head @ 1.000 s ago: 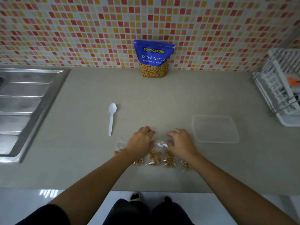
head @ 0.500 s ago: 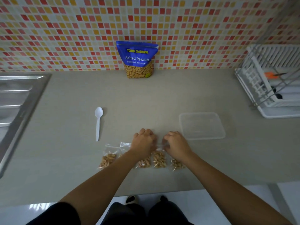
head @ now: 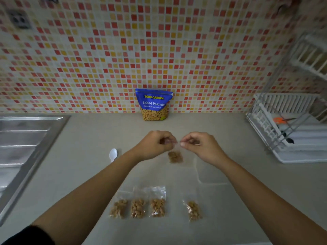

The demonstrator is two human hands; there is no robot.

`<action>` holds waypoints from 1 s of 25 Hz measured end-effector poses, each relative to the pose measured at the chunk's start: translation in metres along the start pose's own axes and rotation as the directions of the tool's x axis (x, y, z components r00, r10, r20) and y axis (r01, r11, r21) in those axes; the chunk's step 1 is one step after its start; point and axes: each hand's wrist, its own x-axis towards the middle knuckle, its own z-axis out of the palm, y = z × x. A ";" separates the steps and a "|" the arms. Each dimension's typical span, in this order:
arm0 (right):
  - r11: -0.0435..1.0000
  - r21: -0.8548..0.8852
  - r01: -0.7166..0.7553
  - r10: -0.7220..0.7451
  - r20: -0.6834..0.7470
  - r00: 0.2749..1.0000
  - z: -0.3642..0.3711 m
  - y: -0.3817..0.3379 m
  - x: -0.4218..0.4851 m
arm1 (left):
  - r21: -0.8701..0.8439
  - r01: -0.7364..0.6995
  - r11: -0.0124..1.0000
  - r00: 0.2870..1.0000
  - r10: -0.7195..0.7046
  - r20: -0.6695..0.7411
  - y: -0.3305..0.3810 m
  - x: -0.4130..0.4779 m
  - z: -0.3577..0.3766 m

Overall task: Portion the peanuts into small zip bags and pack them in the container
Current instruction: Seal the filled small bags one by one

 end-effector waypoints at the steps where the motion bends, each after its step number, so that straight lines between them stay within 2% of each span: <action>1: 0.999 0.027 0.030 -0.028 -0.041 0.999 -0.009 -0.014 0.010 | -0.009 -0.029 1.000 0.998 0.028 -0.053 0.014 0.006 -0.015; 5: 0.981 0.141 0.134 -0.108 -0.176 0.978 -0.031 -0.064 0.040 | 0.074 -0.162 0.984 0.962 0.174 -0.210 0.062 0.018 -0.065; 11: 0.954 0.141 0.264 -0.224 -0.246 0.943 -0.034 -0.103 0.047 | 0.333 -0.237 0.913 0.909 0.329 -0.257 0.084 0.021 -0.101; 14: 0.955 0.125 0.268 -0.232 -0.244 0.942 -0.031 -0.108 0.044 | 0.379 -0.239 0.894 0.901 0.350 -0.257 0.083 0.019 -0.101; 19: 0.980 0.046 0.195 -0.175 -0.276 0.945 -0.024 -0.111 0.044 | 0.446 -0.201 0.872 0.904 0.340 -0.259 0.075 0.022 -0.090; 25: 0.980 0.082 0.183 -0.149 -0.307 0.940 -0.018 -0.110 0.041 | 0.332 -0.196 0.923 0.928 0.284 -0.242 0.065 0.023 -0.095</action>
